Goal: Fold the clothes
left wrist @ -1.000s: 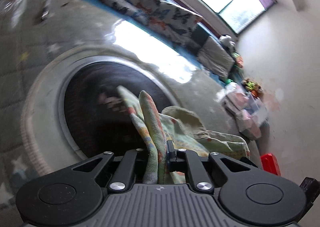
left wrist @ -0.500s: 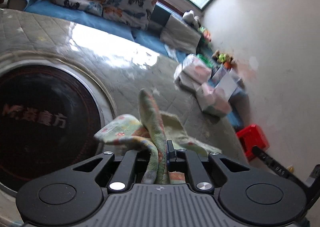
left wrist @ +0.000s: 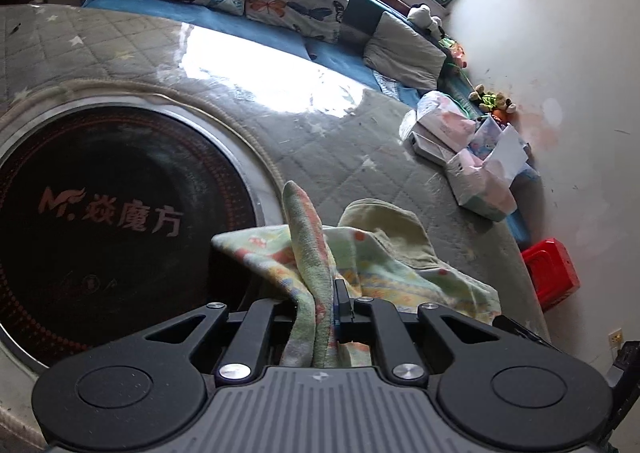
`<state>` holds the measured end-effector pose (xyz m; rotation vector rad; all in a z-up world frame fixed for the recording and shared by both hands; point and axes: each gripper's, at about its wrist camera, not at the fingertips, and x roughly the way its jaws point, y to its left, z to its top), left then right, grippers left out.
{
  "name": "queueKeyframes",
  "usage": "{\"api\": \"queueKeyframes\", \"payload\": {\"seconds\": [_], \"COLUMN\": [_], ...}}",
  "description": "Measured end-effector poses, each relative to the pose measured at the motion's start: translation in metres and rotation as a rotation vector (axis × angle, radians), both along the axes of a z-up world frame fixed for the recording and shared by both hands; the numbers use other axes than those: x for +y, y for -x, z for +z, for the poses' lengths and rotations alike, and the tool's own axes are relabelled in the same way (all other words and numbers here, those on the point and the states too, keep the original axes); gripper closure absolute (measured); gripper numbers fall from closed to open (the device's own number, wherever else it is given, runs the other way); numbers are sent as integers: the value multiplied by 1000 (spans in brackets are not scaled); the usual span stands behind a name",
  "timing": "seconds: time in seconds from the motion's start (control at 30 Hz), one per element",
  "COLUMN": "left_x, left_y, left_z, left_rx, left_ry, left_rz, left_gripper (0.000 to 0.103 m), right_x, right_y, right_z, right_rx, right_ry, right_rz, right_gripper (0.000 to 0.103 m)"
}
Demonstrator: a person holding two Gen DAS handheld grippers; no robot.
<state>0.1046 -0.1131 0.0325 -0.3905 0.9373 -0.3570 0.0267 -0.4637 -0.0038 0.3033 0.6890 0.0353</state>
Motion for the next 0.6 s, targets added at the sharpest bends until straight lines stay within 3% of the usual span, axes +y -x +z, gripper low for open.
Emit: {"api": "queueKeyframes", "payload": {"seconds": [0.1,0.13,0.23,0.6], "left_x": [0,0,-2,-37], "left_y": [0,1,3,4], "left_z": [-2,-3,-4,14], "left_rx": [3,4,4,-49], "left_ry": [-15,-20,-28,21], "left_rz": [5,6,5,-98], "left_gripper": [91,91,92,93], "right_x": [6,9,12,-9], "right_y": [-3,-3,-2,14], "right_z": [-5,-5,-5,39], "right_rx": [-12,-13,-13,-115], "right_ry": [11,17,29,131], "right_rz": [12,20,28,-27], "right_gripper": [61,74,92,95]}}
